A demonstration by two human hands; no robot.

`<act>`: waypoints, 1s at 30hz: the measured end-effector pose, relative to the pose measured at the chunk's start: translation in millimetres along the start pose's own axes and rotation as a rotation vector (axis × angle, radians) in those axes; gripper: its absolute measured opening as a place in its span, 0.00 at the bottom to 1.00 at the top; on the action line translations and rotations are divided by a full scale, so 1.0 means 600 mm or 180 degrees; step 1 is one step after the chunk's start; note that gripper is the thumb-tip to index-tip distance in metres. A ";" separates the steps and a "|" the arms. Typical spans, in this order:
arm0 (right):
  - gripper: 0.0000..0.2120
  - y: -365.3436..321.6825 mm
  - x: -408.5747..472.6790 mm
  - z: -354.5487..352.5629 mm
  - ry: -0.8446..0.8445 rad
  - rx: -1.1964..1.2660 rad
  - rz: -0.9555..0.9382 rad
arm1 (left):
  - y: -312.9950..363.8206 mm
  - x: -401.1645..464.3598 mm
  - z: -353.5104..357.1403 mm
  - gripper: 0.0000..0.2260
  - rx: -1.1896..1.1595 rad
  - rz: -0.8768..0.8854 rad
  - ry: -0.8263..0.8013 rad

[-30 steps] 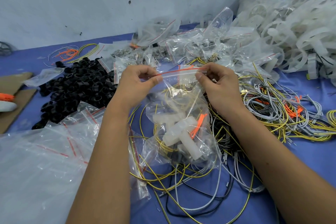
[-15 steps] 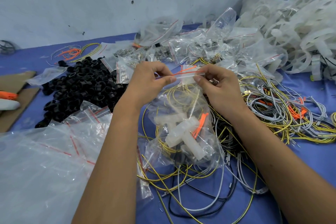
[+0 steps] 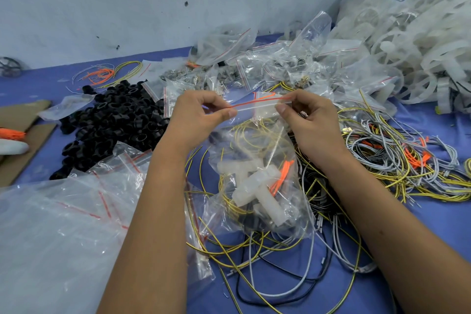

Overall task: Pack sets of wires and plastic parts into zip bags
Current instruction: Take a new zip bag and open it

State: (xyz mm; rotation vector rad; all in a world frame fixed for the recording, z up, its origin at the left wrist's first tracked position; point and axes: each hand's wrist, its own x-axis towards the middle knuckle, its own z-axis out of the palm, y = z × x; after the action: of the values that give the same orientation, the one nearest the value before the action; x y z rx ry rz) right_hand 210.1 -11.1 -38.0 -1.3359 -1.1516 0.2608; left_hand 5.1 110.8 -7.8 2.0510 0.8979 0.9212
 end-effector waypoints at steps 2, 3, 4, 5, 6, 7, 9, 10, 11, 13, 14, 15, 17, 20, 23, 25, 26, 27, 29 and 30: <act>0.09 0.002 0.001 -0.001 0.0032 -0.0004 0.0008 | -0.004 -0.003 -0.007 0.05 -0.0042 -0.0042 -0.0048; 0.10 0.003 0.001 0.000 0.0032 0.0003 0.0003 | -0.006 -0.005 -0.009 0.06 -0.0061 -0.0058 -0.0064; 0.10 0.003 0.001 0.001 0.0018 0.0016 -0.0003 | -0.007 -0.006 -0.010 0.07 -0.0065 -0.0075 -0.0064; 0.09 0.003 0.000 0.002 -0.0004 0.0027 -0.0007 | -0.008 -0.006 -0.010 0.08 -0.0043 -0.0096 -0.0053; 0.09 0.002 0.000 0.002 -0.0018 0.0031 -0.0005 | -0.007 -0.006 -0.009 0.09 -0.0003 -0.0118 -0.0038; 0.10 0.002 0.000 0.002 -0.0011 0.0030 0.0000 | -0.005 -0.007 -0.008 0.09 0.0029 -0.0137 -0.0021; 0.10 0.003 0.001 0.001 0.0035 0.0014 0.0018 | -0.002 -0.007 -0.006 0.06 -0.0034 -0.0157 0.0026; 0.09 0.003 0.001 0.000 0.0052 0.0010 0.0034 | -0.001 -0.007 -0.007 0.04 -0.0115 -0.0159 0.0058; 0.09 0.004 0.001 -0.001 0.0071 0.0013 0.0057 | -0.001 -0.008 -0.009 0.04 -0.0168 -0.0153 0.0090; 0.08 0.004 0.002 -0.002 0.0114 0.0045 0.0109 | -0.004 -0.009 -0.015 0.03 -0.0122 -0.0140 0.0084; 0.07 0.004 0.002 -0.002 0.0131 0.0065 0.0132 | -0.006 -0.009 -0.018 0.03 -0.0082 -0.0146 0.0043; 0.08 0.004 0.002 -0.003 0.0135 0.0072 0.0145 | -0.009 -0.010 -0.020 0.02 -0.0062 -0.0158 0.0005; 0.10 0.002 0.002 -0.003 0.0102 0.0041 0.0115 | -0.015 -0.011 -0.022 0.02 -0.0051 -0.0161 -0.0016; 0.10 0.002 0.001 -0.001 0.0083 0.0041 0.0096 | -0.018 -0.010 -0.020 0.03 0.0000 -0.0117 0.0034; 0.08 0.004 0.002 -0.002 0.0139 0.0089 0.0148 | -0.021 -0.009 -0.021 0.06 -0.0062 -0.0064 0.0156; 0.08 0.006 0.004 -0.003 0.0187 0.0142 0.0188 | -0.026 -0.008 -0.025 0.07 -0.0175 -0.0091 0.0217; 0.07 0.007 0.004 -0.003 0.0199 0.0161 0.0202 | -0.029 -0.008 -0.027 0.07 -0.0209 -0.0132 0.0210; 0.06 0.008 0.005 -0.003 0.0195 0.0163 0.0206 | -0.031 -0.009 -0.029 0.06 -0.0219 -0.0157 0.0185; 0.04 0.010 0.005 -0.003 0.0160 0.0151 0.0207 | -0.034 -0.010 -0.031 0.07 -0.0195 -0.0158 0.0145; 0.04 0.011 0.005 -0.003 0.0147 0.0167 0.0212 | -0.035 -0.010 -0.031 0.08 -0.0169 -0.0156 0.0156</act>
State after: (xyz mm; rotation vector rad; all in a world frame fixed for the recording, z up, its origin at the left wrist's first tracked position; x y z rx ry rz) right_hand 216.1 -8.2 -41.6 -1.3289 -1.0560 0.3050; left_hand -19.2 122.3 -17.5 1.9606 0.9358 0.9623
